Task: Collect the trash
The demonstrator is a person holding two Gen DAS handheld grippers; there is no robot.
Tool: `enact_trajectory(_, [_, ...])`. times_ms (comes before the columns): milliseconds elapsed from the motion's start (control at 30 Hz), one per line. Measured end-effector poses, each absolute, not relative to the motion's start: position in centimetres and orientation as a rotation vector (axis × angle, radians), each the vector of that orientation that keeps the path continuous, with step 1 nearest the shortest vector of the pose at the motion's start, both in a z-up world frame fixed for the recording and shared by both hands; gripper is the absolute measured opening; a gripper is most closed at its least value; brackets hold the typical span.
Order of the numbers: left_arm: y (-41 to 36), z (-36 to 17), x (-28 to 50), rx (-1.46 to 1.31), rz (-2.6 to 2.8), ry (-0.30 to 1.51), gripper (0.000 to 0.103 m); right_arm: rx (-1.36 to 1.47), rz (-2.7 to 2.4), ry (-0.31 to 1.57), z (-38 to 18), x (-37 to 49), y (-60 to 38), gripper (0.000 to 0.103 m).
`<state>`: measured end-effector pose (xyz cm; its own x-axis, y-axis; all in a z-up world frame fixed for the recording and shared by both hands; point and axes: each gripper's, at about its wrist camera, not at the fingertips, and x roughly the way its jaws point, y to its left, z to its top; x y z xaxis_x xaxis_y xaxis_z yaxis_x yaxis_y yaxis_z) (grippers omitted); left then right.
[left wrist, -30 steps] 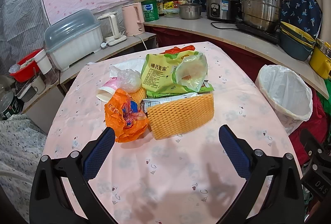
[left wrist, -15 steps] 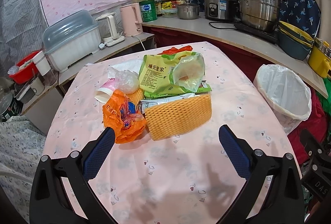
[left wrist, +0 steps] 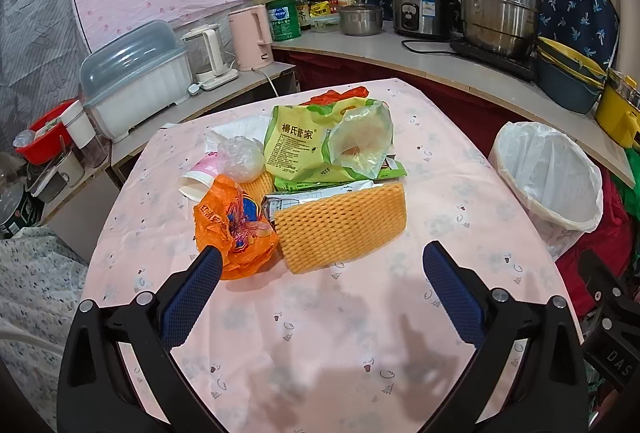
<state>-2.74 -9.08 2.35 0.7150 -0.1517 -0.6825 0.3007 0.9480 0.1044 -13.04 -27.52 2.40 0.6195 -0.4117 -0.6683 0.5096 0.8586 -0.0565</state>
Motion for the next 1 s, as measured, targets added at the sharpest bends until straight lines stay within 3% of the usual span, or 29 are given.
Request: enact_trajectory(1000, [-8.9, 1.4, -2.1, 0.212, -0.247, 0.743, 0.095, 0.157, -0.530, 0.749, 1.4, -11.9, -27.4, 0.096])
